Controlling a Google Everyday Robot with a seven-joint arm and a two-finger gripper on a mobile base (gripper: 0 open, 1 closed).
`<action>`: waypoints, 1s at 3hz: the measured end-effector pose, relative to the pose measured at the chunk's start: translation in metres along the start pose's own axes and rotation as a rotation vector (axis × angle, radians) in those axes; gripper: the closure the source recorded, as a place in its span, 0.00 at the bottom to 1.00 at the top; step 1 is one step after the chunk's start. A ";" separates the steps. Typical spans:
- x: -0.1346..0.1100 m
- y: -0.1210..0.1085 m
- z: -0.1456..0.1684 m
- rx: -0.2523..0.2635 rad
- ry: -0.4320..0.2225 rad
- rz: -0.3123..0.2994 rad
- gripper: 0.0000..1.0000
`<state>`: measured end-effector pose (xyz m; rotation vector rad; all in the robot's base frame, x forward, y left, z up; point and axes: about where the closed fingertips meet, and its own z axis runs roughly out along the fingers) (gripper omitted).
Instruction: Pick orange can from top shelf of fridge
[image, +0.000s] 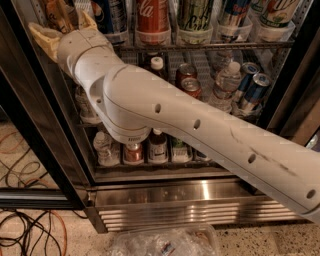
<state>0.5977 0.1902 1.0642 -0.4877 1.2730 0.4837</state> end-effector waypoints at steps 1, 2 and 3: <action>-0.006 -0.012 0.008 0.029 -0.032 -0.015 0.39; -0.006 -0.012 0.008 0.029 -0.032 -0.015 0.39; 0.005 -0.016 0.007 0.045 -0.013 -0.003 0.39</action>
Offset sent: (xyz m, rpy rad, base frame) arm 0.0191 -0.0104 0.0112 0.0212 -0.0443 -0.0481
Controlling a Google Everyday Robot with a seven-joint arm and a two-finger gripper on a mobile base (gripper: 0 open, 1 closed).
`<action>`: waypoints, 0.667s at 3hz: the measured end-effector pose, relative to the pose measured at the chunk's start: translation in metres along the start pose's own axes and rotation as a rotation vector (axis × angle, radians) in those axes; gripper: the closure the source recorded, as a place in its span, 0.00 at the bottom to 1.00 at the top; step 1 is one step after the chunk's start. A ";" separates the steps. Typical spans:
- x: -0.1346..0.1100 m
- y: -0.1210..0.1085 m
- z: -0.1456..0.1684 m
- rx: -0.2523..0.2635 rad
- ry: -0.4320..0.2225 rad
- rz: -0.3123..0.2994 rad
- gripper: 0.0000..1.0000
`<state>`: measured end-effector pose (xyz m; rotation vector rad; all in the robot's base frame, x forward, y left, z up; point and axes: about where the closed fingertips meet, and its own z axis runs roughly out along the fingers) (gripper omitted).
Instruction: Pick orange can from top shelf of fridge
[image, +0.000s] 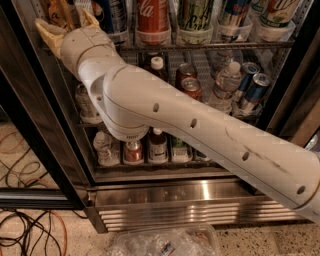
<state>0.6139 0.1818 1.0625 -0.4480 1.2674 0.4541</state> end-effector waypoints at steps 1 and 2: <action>0.003 -0.003 0.002 0.009 0.007 0.006 0.39; 0.000 -0.003 0.003 0.009 0.007 0.006 0.38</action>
Offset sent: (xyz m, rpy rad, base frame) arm 0.0316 -0.0167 -0.0096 0.0420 0.0393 -0.0751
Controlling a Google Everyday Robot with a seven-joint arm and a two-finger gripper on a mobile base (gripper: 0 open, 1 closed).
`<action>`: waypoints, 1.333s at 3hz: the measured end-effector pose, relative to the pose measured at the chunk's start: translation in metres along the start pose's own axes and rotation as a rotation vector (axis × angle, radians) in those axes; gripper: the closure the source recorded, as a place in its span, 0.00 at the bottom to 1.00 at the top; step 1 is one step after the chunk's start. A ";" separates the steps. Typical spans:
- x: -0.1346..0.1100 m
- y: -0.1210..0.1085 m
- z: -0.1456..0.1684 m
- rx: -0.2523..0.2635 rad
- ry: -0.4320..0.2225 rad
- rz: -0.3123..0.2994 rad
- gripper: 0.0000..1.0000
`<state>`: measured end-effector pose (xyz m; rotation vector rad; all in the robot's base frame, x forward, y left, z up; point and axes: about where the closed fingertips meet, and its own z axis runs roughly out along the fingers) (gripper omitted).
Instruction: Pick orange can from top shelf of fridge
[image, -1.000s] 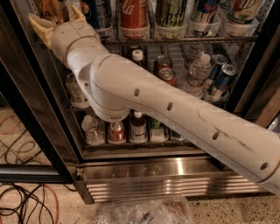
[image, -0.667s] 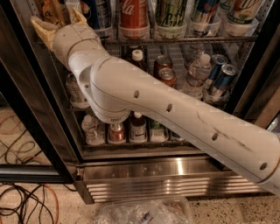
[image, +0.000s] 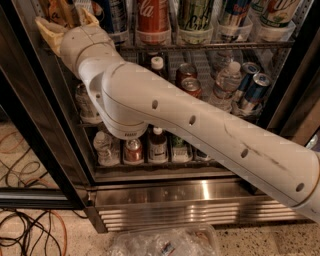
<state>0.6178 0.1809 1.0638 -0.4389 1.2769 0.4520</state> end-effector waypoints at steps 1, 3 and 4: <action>-0.001 -0.005 0.002 0.013 0.000 0.007 0.38; -0.002 -0.008 0.004 0.043 0.006 0.001 0.35; -0.004 -0.008 0.004 0.043 0.006 0.001 0.33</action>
Offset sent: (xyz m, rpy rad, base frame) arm 0.0350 -0.0320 -0.0104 0.0667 0.0378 -0.1308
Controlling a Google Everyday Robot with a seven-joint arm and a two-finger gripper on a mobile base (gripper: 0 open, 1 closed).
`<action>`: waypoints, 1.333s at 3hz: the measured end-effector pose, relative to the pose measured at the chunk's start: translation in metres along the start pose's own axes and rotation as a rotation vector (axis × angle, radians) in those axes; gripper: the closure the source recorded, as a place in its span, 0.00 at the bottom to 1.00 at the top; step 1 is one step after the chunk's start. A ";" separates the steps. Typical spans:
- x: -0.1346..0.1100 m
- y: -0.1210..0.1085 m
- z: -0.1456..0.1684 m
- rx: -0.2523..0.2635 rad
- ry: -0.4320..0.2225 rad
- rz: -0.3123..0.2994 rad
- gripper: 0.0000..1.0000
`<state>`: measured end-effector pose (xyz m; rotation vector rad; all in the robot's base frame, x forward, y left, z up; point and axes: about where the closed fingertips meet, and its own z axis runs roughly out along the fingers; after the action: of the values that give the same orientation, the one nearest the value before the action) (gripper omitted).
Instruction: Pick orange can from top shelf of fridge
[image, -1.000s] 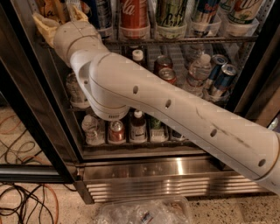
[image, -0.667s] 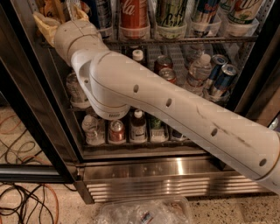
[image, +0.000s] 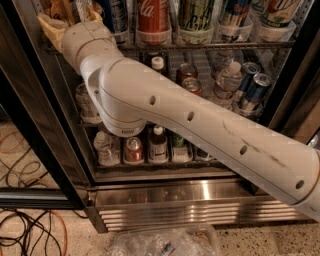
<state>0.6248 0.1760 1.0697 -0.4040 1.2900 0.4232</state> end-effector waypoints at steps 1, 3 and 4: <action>0.002 -0.003 0.002 0.063 0.019 0.005 0.33; 0.005 0.013 0.009 0.159 0.062 0.023 0.32; 0.005 0.013 0.009 0.160 0.062 0.023 0.51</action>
Offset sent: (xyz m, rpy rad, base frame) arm 0.0022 0.0199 -0.0042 0.0072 0.0900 -0.1807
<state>0.6268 0.1923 1.0660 -0.2691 1.3793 0.3262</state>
